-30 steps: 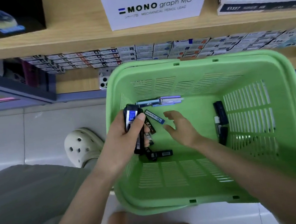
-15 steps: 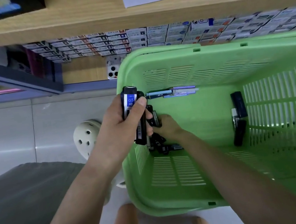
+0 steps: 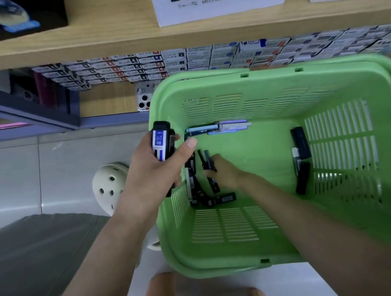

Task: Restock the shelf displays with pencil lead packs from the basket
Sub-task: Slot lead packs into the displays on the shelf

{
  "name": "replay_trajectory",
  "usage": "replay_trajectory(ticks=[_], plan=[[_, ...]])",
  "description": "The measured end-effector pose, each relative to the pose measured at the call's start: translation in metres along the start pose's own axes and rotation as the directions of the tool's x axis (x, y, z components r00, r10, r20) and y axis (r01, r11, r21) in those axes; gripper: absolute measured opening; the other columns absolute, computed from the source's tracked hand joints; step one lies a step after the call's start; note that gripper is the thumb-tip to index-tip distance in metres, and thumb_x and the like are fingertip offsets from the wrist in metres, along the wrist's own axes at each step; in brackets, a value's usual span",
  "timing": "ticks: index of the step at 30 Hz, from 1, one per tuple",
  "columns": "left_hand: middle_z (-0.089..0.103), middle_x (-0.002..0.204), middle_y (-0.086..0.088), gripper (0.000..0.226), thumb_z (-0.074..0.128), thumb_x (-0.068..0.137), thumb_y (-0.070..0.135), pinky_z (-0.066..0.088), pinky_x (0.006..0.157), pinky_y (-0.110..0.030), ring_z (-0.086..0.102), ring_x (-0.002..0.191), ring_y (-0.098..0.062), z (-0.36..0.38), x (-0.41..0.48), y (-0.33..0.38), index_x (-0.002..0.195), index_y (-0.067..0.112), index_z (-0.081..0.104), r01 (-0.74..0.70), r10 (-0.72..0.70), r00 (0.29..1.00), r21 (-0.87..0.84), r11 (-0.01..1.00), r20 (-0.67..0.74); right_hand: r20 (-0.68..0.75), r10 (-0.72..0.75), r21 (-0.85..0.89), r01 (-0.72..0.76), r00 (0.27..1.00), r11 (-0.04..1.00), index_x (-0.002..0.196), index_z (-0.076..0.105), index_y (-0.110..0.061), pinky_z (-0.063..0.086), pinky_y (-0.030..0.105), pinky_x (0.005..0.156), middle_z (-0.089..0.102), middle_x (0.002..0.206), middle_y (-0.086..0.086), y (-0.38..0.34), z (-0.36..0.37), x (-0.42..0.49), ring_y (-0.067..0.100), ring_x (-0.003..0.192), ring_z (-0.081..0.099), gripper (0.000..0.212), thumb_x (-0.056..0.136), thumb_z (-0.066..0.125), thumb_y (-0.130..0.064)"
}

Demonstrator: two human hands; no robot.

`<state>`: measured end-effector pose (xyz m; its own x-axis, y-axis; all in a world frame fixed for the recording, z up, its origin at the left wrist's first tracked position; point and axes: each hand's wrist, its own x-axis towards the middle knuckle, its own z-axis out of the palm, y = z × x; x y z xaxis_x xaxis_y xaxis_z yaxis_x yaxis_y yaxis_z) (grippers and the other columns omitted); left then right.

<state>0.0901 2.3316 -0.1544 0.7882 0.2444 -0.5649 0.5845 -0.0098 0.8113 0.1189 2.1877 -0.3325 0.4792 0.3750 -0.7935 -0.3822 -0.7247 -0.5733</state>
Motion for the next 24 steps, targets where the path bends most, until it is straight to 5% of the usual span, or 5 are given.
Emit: replay_trajectory(ticks=[6, 10, 13, 18, 24], plan=[[0.054, 0.06, -0.006, 0.008, 0.056, 0.093, 0.01, 0.05, 0.049, -0.03, 0.05, 0.043, -0.014, 0.015, -0.007, -0.005, 0.088, 0.011, 0.049, 0.059, -0.059, 0.998, 0.016, 0.998, 0.01, -0.103, -0.029, 0.164, 0.046, 0.994, 0.985, 0.12, 0.047, -0.003, 0.047, 0.035, 0.093, 0.058, 0.106, 0.007, -0.022, -0.04, -0.041, 0.022, 0.101, 0.055, 0.034, 0.095, 0.053, -0.025], [0.065, 0.097, -0.011, 0.007, 0.053, 0.094, 0.005, 0.058, 0.073, -0.029, 0.068, 0.084, -0.022, 0.028, -0.007, -0.009, 0.099, 0.004, 0.048, 0.105, -0.105, 0.994, -0.004, 0.994, 0.011, -0.093, -0.113, 0.355, 0.139, 0.989, 0.924, 0.11, 0.055, -0.004, 0.051, 0.027, 0.087, 0.06, 0.097, 0.001, -0.052, -0.06, -0.085, 0.018, 0.098, 0.056, 0.019, 0.096, 0.052, -0.017], [0.065, 0.1, -0.008, 0.005, 0.056, 0.094, 0.012, 0.055, 0.082, -0.036, 0.066, 0.087, -0.017, 0.036, -0.009, -0.007, 0.095, 0.011, 0.051, 0.109, -0.11, 0.994, 0.026, 0.994, 0.025, -0.093, -0.167, 0.425, 0.191, 0.982, 0.885, 0.112, 0.055, -0.006, 0.05, 0.025, 0.089, 0.062, 0.107, 0.006, -0.072, -0.07, -0.115, 0.018, 0.103, 0.059, 0.021, 0.094, 0.053, -0.017], [0.068, 0.097, -0.005, 0.017, 0.055, 0.095, 0.018, 0.06, 0.066, -0.032, 0.07, 0.072, -0.014, 0.048, -0.028, 0.017, 0.11, 0.01, 0.057, 0.114, -0.095, 0.982, -0.115, 0.987, 0.161, -0.126, -0.22, 0.466, 0.253, 0.967, 0.848, 0.099, 0.058, -0.012, 0.054, 0.018, 0.08, 0.065, 0.099, 0.002, -0.093, -0.084, -0.159, 0.011, 0.09, 0.064, 0.009, 0.092, 0.056, -0.017], [0.059, 0.079, -0.006, 0.003, 0.06, 0.092, 0.014, 0.054, 0.054, -0.018, 0.057, 0.062, -0.014, 0.048, -0.055, 0.048, 0.09, 0.013, 0.061, 0.076, -0.051, 0.982, -0.132, 0.988, 0.184, -0.15, -0.276, 0.441, 0.314, 0.949, 0.841, 0.109, 0.06, -0.004, 0.056, 0.026, 0.081, 0.067, 0.11, 0.013, -0.11, -0.101, -0.2, 0.022, 0.092, 0.067, 0.02, 0.092, 0.056, -0.012]])
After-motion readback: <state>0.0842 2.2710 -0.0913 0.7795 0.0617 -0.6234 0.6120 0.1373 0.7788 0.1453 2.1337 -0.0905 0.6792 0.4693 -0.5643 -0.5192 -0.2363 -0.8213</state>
